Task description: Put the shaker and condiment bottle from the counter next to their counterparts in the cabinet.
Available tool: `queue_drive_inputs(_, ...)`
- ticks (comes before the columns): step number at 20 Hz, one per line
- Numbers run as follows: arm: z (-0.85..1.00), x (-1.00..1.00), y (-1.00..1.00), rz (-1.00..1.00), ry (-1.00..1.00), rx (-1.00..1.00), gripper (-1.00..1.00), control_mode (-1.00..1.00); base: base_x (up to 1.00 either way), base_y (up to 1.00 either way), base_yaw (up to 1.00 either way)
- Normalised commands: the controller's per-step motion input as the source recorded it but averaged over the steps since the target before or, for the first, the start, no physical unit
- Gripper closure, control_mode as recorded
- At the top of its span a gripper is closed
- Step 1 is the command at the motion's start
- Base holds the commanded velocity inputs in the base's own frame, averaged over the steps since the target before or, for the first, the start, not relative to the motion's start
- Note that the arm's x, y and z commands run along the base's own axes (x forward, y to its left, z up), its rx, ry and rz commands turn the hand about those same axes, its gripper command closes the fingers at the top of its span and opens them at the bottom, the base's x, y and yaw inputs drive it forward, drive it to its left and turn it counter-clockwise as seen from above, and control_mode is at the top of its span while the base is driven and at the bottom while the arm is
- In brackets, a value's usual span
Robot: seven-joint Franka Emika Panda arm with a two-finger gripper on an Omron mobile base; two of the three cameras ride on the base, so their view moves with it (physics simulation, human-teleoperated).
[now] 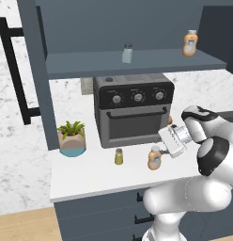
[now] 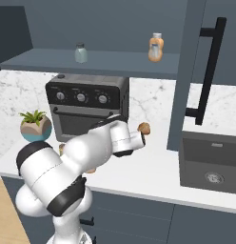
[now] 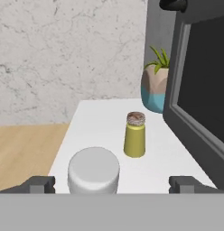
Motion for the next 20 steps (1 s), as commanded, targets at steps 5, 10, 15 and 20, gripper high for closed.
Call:
queue_drive_inputs(5, -0.12, 0.00, 0.00, 0.00, 0.00, 0.00, -1.00, -1.00, 0.00, 0.00, 0.00)
queue_drive_inputs(10, -0.13, 0.00, 0.04, 0.00, 0.00, 0.00, -1.00, -1.00, 0.00, 0.00, 0.00)
queue_drive_inputs(15, -0.24, 0.00, 0.04, 0.04, 0.05, 0.00, -1.00, -1.00, 0.00, 0.00, 0.00)
queue_drive_inputs(20, -0.39, -0.01, 0.00, 0.07, 0.06, 0.00, 1.00, -1.00, 0.00, 0.00, 0.00)
